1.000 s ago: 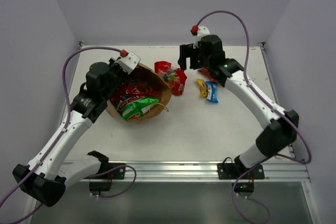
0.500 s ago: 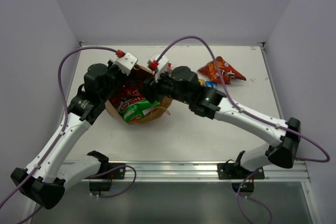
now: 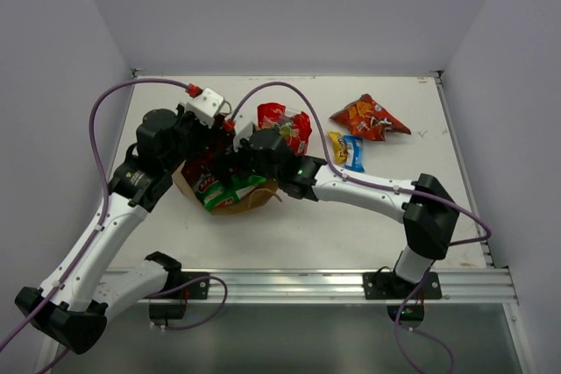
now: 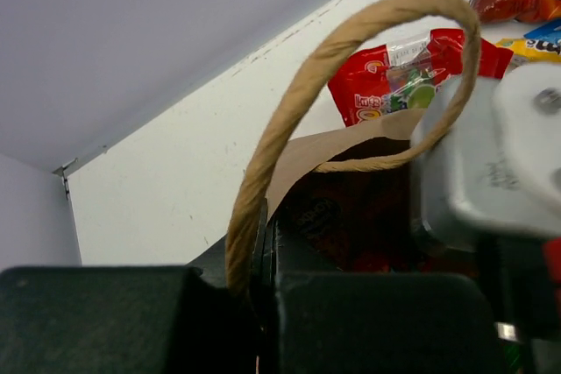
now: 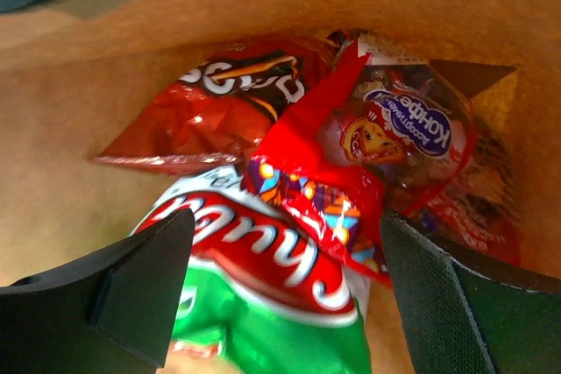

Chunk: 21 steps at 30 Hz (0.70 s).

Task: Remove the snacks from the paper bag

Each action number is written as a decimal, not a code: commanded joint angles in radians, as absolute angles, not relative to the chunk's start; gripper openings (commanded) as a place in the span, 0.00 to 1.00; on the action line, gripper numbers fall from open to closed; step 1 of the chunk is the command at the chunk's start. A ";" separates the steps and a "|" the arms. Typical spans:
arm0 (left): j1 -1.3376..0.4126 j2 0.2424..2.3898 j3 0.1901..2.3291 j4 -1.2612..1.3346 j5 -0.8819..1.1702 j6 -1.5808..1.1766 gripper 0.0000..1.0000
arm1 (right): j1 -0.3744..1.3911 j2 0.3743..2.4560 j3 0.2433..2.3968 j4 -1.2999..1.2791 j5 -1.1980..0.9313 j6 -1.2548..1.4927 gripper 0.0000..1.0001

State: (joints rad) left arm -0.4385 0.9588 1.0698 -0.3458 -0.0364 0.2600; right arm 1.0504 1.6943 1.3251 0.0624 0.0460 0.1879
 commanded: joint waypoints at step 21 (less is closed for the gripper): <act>-0.436 0.936 1.101 -0.354 -0.058 0.199 0.00 | 1.055 1.720 1.307 0.314 0.135 0.042 0.00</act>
State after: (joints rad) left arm -0.4385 0.9527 1.0718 -0.3607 -0.0338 0.2184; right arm 1.0481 1.8374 1.3083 0.2455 0.1291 0.1112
